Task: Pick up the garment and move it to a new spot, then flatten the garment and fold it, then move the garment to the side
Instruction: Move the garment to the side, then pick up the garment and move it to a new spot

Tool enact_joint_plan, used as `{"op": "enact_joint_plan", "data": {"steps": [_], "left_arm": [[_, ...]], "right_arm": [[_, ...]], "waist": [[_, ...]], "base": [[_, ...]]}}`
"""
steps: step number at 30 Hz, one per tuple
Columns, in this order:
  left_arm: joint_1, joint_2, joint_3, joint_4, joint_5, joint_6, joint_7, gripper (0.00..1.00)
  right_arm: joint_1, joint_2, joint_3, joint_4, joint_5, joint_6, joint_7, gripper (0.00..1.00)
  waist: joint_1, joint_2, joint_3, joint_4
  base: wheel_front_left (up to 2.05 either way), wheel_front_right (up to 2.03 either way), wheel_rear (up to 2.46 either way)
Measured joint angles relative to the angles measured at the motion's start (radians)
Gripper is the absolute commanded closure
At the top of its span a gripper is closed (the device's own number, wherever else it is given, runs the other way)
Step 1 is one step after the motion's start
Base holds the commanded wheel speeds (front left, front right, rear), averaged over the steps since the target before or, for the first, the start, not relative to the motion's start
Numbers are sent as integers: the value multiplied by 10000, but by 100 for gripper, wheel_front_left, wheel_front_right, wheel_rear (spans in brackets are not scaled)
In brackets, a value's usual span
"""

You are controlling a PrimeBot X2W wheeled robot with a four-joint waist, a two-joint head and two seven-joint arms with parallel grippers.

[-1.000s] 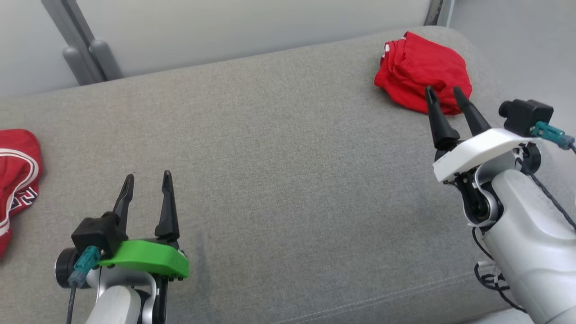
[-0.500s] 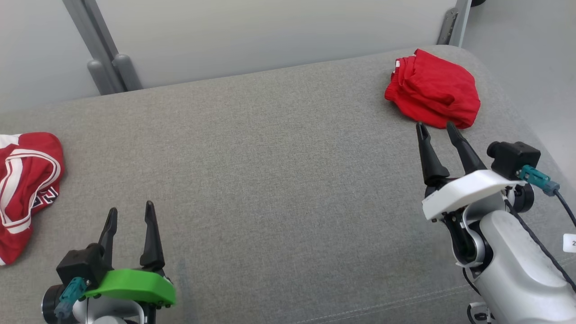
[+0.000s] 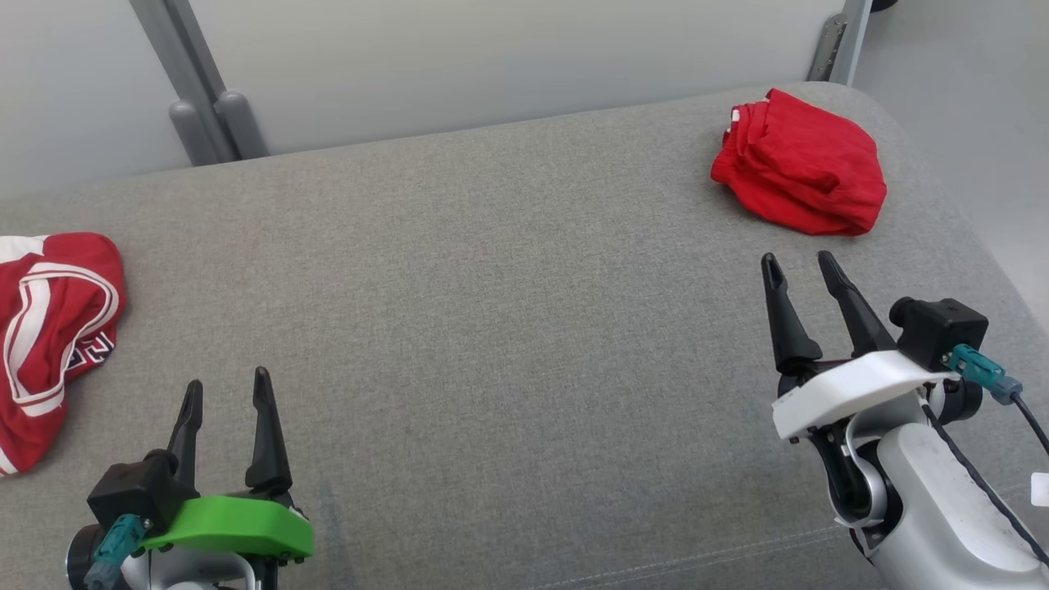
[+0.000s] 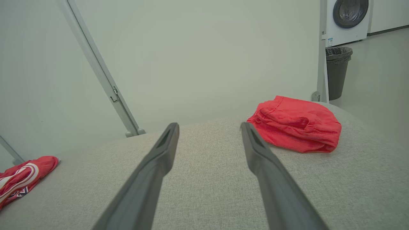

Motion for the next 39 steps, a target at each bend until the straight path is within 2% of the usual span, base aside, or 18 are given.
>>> {"op": "enact_joint_plan", "data": {"steps": [31, 39], "left_arm": [[9, -35, 44, -401, 88, 4, -4, 0], [-2, -113, -38, -414, 142, 2, -4, 0]], "right_arm": [[743, 10, -416, -1085, -502, -169, 0, 0], [775, -98, -619, -1319, -621, -171, 0, 0]], "waist": [[0, 0, 232, 203], [0, 0, 288, 576]], "base": [[0, 0, 0], [0, 0, 0]]}}
